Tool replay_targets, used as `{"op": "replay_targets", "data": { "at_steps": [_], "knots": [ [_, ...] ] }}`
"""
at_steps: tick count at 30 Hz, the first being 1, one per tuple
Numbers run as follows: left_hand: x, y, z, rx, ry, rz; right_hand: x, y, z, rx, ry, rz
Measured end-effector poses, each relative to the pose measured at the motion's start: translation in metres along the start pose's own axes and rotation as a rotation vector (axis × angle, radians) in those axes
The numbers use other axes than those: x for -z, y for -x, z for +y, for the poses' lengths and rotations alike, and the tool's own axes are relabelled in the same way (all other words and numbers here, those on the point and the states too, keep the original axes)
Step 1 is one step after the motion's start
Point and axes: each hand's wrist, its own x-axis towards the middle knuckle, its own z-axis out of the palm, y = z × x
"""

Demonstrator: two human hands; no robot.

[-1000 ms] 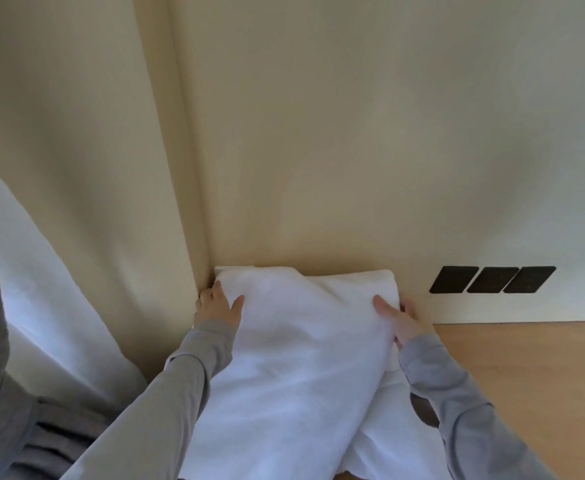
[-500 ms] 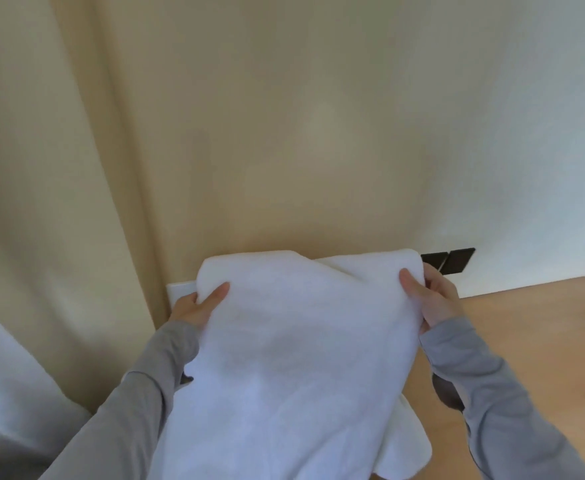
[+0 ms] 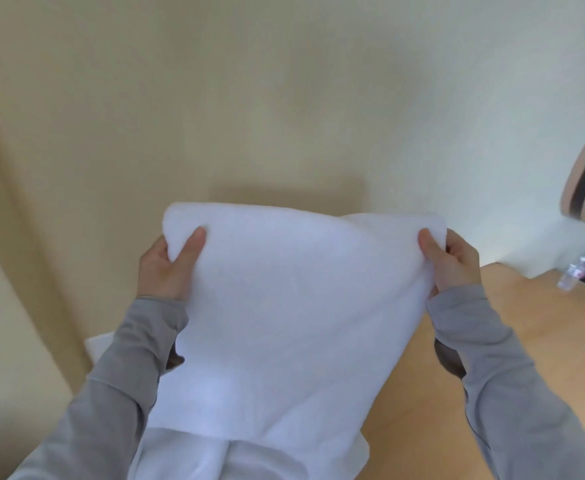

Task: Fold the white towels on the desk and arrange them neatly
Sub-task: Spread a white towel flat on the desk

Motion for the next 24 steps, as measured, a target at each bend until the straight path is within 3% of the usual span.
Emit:
{"op": "replay_targets", "data": {
  "at_steps": [9, 16, 24],
  "knots": [
    [-0.173, 0.067, 0.028, -0.132, 0.071, -0.127, 0.169, -0.044, -0.041, 0.095, 0.016, 0.193],
    [-0.295, 0.126, 0.03, -0.178, -0.004, -0.2, 0.302, -0.077, -0.043, 0.096, 0.081, 0.245],
    [-0.387, 0.149, 0.02, -0.176, -0.157, -0.277, 0.388, -0.108, -0.012, 0.038, 0.051, 0.275]
  ]
}}
